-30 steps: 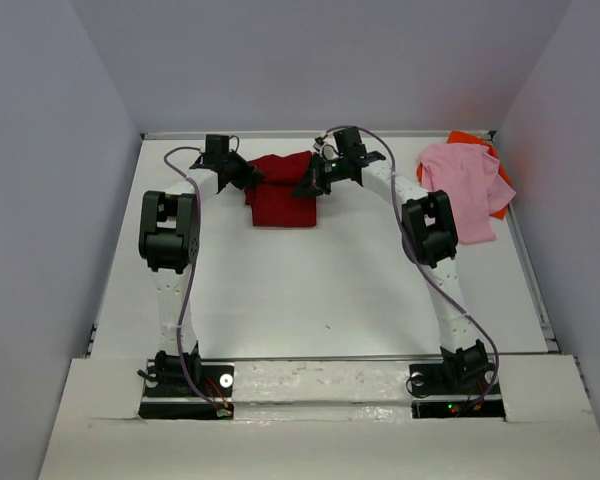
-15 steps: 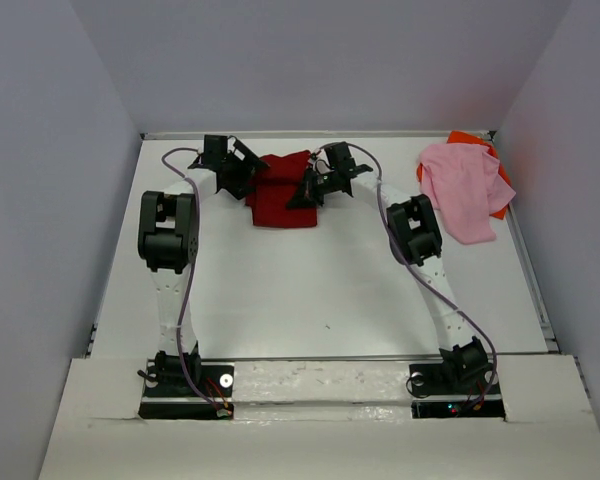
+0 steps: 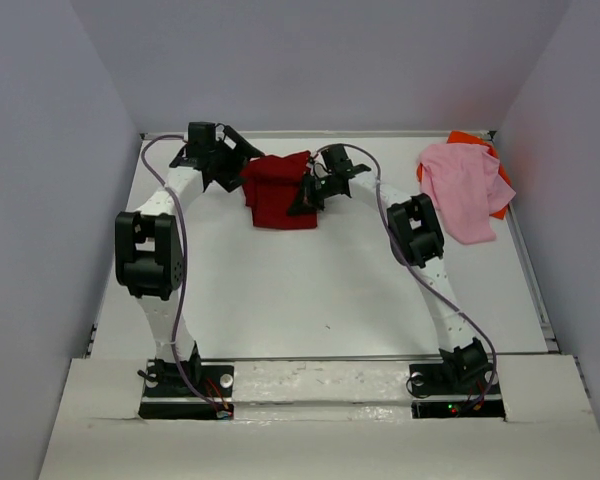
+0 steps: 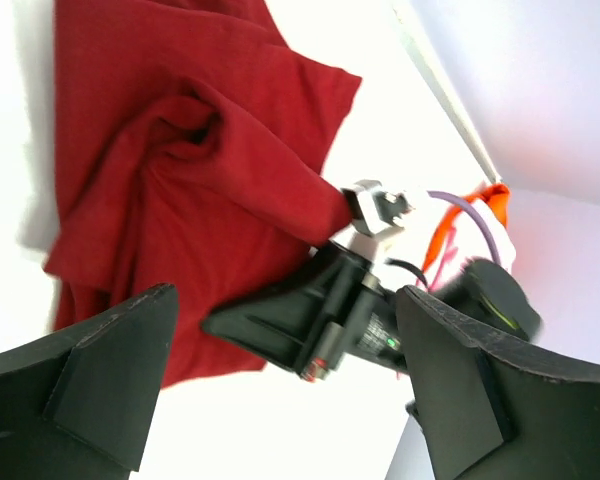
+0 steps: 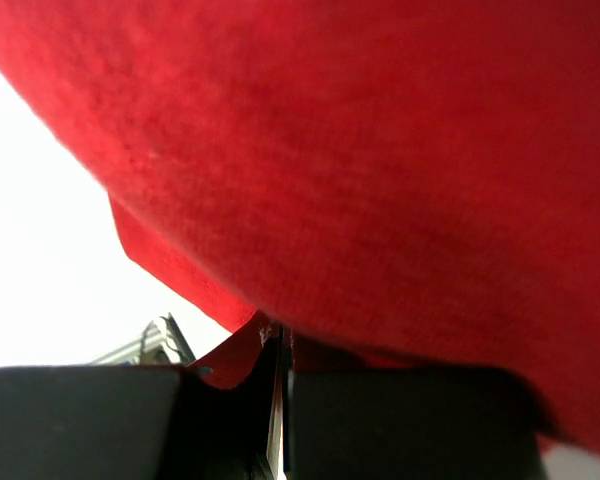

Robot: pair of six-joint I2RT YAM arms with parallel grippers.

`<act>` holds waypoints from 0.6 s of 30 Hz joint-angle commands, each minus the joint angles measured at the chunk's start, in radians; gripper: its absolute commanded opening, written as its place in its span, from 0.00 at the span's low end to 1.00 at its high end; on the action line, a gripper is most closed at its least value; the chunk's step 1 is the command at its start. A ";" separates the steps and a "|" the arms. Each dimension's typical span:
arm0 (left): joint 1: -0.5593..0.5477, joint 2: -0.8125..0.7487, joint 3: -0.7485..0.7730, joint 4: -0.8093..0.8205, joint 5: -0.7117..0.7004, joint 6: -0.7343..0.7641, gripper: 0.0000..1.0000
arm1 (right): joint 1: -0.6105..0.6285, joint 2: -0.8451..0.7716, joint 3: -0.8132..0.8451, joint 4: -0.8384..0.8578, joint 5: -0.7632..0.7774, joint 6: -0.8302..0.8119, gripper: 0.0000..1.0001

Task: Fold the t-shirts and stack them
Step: Fold the long partially folded tshirt into a neat square

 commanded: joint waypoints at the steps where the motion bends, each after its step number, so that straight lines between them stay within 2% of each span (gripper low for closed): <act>1: -0.035 -0.084 -0.005 -0.180 0.001 0.058 0.99 | 0.038 -0.040 -0.033 -0.149 0.104 -0.121 0.00; 6: -0.142 -0.100 0.015 -0.339 -0.079 0.112 0.99 | 0.038 -0.060 -0.065 -0.164 0.110 -0.138 0.00; 8: -0.171 -0.107 -0.026 -0.357 -0.076 0.105 0.99 | 0.038 -0.060 -0.062 -0.164 0.109 -0.138 0.00; 12: -0.202 -0.143 -0.179 -0.298 -0.016 0.045 0.99 | 0.038 -0.063 -0.061 -0.177 0.103 -0.137 0.00; 18: -0.280 -0.185 -0.272 -0.250 -0.011 -0.004 0.99 | 0.038 -0.128 -0.148 -0.200 0.124 -0.151 0.00</act>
